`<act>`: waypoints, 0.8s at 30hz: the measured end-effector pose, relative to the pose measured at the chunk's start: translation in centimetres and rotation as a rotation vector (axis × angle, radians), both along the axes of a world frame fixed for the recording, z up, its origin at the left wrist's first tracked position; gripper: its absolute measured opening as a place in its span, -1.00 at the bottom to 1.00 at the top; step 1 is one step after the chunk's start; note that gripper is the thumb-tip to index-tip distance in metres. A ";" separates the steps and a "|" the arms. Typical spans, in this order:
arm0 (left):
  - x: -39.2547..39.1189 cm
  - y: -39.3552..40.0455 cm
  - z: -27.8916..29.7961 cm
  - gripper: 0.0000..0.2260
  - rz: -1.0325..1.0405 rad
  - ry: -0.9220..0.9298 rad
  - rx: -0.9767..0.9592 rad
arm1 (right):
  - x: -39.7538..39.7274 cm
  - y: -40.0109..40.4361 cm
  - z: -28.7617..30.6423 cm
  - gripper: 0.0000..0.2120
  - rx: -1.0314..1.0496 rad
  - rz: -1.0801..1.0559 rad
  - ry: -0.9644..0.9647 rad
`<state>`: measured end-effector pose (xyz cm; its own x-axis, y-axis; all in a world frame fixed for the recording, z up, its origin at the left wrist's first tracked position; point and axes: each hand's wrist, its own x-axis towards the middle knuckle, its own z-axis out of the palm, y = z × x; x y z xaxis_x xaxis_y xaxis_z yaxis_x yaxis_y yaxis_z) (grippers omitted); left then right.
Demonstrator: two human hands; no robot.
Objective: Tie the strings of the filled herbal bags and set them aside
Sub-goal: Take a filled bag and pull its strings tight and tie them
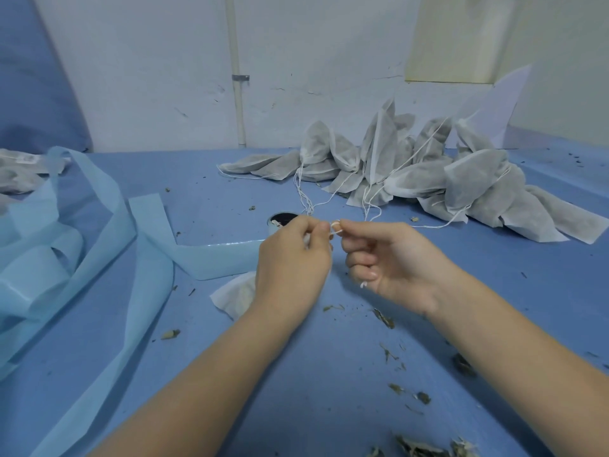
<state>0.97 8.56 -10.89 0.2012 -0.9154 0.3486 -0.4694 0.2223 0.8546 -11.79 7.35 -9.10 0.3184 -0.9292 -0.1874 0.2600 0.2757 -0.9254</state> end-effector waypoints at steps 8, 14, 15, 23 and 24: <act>-0.4 0.8 -0.1 -0.86 -0.018 0.211 -0.178 | 1.0 0.4 -0.1 -0.94 0.084 -0.049 -0.181; -0.6 1.0 0.0 -0.96 0.072 0.207 -0.246 | 1.0 0.4 0.0 -0.92 0.071 -0.108 -0.189; -0.5 1.0 0.1 -0.96 0.092 0.170 -0.269 | 1.0 0.4 -0.1 -0.91 0.047 -0.140 -0.159; 0.3 0.6 -0.2 -0.78 0.189 -0.417 -0.569 | 0.3 1.2 0.2 -0.92 -0.557 -0.336 0.467; 0.3 0.7 -0.1 -0.80 0.168 -0.401 -0.530 | 0.2 1.2 0.2 -0.93 -0.568 -0.343 0.450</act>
